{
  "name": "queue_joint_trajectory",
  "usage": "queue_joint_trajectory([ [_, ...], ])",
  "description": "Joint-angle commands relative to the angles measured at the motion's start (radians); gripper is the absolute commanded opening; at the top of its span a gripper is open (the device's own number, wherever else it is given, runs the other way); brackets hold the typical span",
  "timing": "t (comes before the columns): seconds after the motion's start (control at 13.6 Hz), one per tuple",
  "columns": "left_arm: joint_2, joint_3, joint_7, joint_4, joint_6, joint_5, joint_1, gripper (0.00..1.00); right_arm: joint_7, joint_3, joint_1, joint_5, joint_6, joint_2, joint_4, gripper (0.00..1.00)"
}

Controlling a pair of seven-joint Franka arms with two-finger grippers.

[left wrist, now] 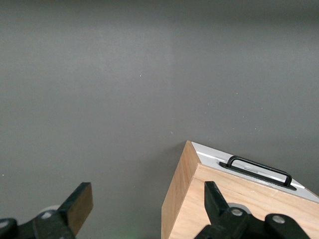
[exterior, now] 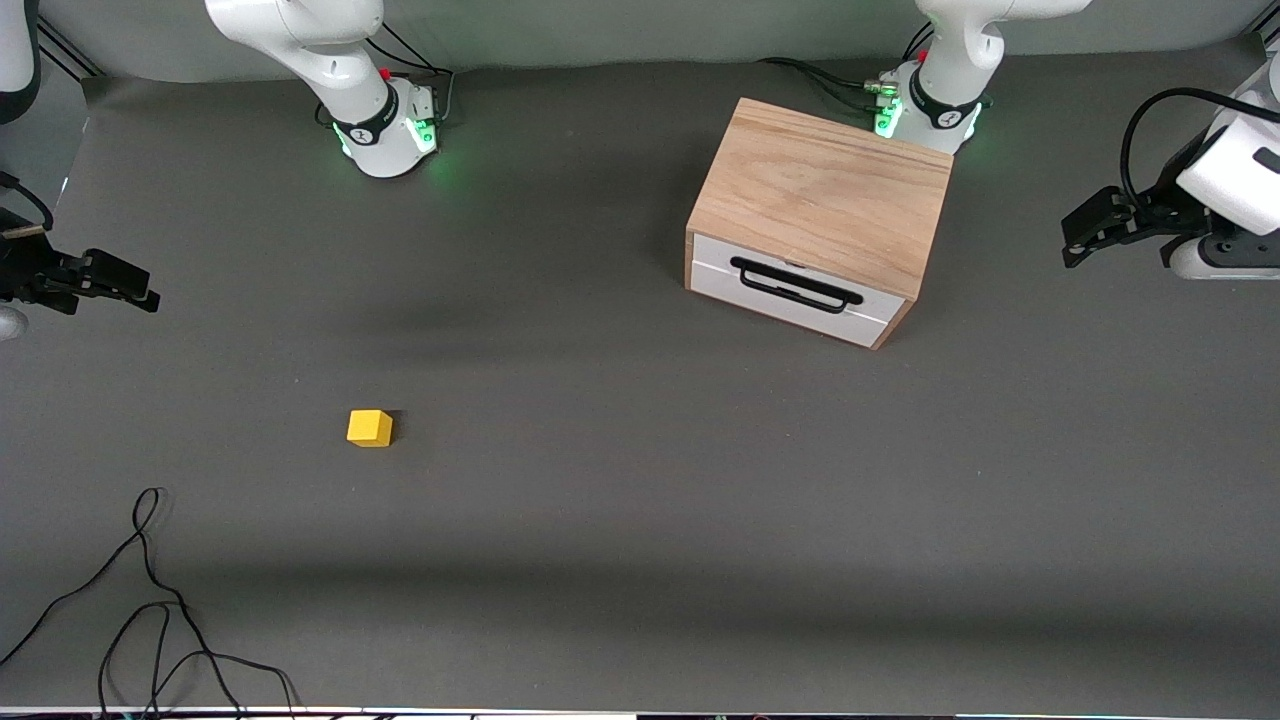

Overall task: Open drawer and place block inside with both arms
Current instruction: 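Move the right gripper toward the yellow cube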

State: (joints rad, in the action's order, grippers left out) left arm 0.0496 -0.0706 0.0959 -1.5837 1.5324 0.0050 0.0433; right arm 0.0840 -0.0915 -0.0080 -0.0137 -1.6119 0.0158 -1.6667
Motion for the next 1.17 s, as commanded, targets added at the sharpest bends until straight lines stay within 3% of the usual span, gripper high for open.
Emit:
queue_joint_trajectory([
  [0.0,0.032,-0.002,0.011,-0.035,0.014,0.004,0.001,1.00,-0.001,0.003,0.000,-0.020,0.010,0.009,0.005,1.00],
  [0.51,0.032,-0.002,0.013,-0.035,0.009,0.004,0.001,1.00,-0.044,0.007,0.006,-0.012,0.026,0.016,-0.007,1.00],
  [0.95,0.032,-0.002,0.013,-0.035,0.011,0.004,0.003,1.00,-0.067,0.007,0.114,-0.012,-0.018,-0.004,0.015,1.00],
  [1.1,0.032,-0.002,0.013,-0.035,0.011,0.004,0.003,1.00,-0.156,0.007,0.147,-0.011,-0.025,-0.037,0.048,1.00],
])
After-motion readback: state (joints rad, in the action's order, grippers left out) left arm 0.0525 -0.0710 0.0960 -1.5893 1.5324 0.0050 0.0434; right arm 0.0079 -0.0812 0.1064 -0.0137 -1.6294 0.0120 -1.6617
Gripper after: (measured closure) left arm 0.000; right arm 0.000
